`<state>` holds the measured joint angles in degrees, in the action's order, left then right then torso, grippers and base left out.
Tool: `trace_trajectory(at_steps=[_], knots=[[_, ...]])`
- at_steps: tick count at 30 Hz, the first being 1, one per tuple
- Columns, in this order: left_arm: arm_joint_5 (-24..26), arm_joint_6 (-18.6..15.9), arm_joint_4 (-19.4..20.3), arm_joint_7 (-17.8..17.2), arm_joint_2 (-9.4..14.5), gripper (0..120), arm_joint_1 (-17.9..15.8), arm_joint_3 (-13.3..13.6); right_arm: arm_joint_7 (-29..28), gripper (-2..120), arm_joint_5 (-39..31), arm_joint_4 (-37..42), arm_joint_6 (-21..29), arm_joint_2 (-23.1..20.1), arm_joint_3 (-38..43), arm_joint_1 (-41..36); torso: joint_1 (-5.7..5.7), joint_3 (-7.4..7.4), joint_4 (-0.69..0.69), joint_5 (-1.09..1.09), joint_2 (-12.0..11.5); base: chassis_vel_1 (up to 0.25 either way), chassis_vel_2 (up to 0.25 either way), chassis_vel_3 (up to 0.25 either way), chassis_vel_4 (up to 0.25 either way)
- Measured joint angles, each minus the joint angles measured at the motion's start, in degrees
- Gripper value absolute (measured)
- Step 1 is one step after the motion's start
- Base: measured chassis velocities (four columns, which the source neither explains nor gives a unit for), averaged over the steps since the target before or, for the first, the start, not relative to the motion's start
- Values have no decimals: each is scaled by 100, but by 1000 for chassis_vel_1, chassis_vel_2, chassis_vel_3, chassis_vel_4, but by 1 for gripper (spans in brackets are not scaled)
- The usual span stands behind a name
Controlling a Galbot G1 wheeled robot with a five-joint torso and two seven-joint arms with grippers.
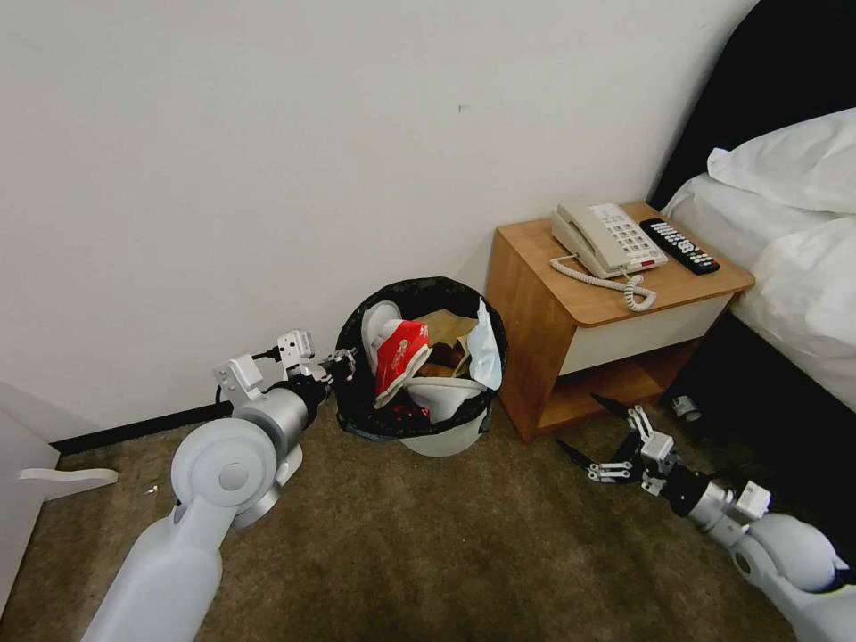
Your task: Pick up the trash bin, then pick up the garbage from the floor and place it into the trash bin.
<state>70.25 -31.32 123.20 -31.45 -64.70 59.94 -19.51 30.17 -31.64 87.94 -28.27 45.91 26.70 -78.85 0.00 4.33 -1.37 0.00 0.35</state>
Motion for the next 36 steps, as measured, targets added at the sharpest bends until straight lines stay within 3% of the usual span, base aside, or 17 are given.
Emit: trace_trajectory(at_steps=[4,12,19,21,28,36], knots=[[-6,0,2,4,2,4,-7,-3,-463,100,103,-511,69,235,-75,65,0,0,0,0,0,0,0,0,0],[-20,-1,40,9,19,4,25,-52,-807,100,163,-1043,-3,497,-38,72,0,0,0,0,0,0,0,0,0],[-48,0,64,14,21,4,49,-102,-924,100,116,-953,-178,629,244,-140,0,0,-1,0,0,0,0,0,0],[-84,-1,78,18,10,4,59,-132,-1302,100,128,-663,-328,810,690,-391,0,0,0,0,0,0,0,0,0],[-93,2,79,17,-15,4,59,-134,-1725,100,126,-608,-499,934,995,-517,0,0,0,0,0,0,0,0,0],[-73,4,77,16,3,4,52,-195,-1930,100,189,-612,-660,1179,1285,-471,0,0,1,1,0,0,0,0,0]])
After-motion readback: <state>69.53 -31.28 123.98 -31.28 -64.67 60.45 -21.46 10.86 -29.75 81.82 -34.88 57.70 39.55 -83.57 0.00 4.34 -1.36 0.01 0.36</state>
